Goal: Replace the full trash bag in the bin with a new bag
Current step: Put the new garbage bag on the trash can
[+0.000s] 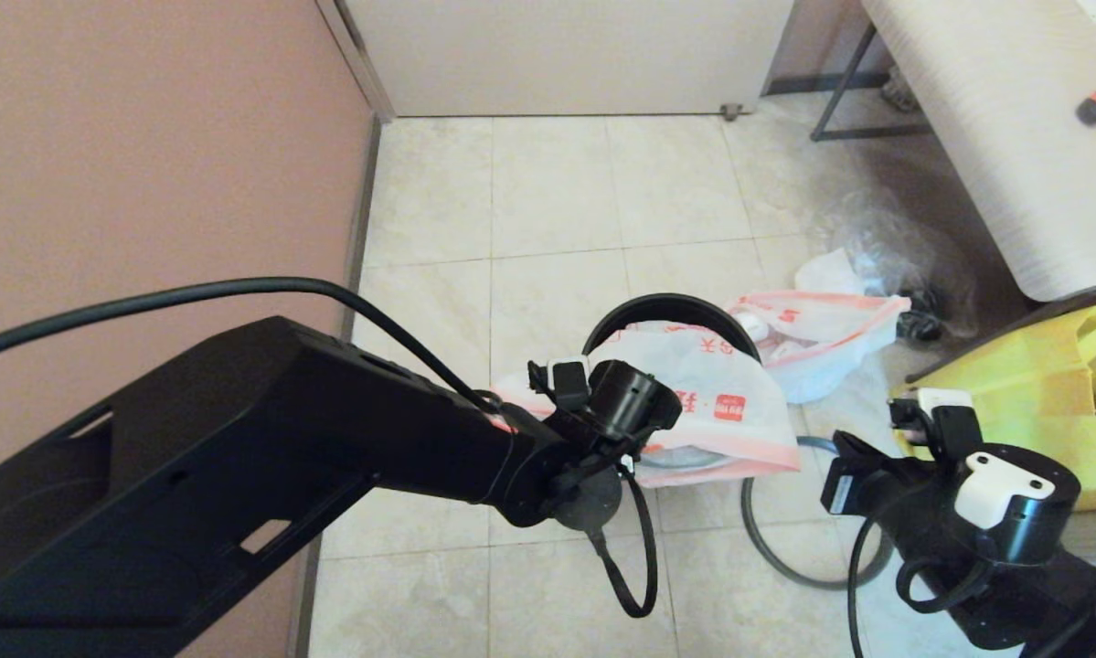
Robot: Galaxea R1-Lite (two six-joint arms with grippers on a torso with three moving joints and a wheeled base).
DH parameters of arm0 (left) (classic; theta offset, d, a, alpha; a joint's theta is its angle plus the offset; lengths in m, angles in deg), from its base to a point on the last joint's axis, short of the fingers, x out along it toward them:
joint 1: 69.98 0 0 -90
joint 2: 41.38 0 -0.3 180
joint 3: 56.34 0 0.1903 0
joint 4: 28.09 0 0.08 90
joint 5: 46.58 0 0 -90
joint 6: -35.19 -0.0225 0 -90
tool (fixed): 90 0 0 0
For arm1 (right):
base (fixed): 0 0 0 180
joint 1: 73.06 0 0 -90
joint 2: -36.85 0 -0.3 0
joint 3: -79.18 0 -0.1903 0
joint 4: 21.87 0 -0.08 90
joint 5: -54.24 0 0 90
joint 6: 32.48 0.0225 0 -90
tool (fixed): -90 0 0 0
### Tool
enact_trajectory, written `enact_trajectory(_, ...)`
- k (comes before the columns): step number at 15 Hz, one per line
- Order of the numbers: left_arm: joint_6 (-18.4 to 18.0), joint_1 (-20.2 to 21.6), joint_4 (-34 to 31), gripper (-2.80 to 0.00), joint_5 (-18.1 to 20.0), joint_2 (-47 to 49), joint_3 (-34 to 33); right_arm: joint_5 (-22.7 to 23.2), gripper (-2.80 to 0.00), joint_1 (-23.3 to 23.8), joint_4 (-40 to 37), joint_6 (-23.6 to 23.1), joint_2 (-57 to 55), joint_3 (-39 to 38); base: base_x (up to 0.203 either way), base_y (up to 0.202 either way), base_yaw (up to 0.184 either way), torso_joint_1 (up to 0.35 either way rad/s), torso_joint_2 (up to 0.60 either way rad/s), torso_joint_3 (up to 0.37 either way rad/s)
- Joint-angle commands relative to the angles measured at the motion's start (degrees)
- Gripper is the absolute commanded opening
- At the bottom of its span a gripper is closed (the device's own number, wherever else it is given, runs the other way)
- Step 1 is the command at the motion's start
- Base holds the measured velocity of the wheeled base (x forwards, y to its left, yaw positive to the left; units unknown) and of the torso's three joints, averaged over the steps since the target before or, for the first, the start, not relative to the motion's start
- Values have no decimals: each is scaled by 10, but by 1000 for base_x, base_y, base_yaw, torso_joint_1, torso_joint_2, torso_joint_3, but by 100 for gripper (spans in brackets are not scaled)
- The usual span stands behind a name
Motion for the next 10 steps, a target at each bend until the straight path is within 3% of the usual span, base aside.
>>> enact_trajectory(1, 3, 0, -1, 0, -9, -12, -22, 4, -280, 10, 5, 3, 15, -5, 0, 0, 0, 0, 0, 0)
enact_trajectory(4, 5, -1, 4, 0, -13, -30, -83, 5, -280, 5, 5, 23, 12, -7, 0, 0, 0, 0, 0, 0)
enact_trajectory(10, -5, 27, 46, 0, -22, 24, -53, 6, -280, -11, 5, 40, -7, -8, 0, 0, 0, 0, 0, 0)
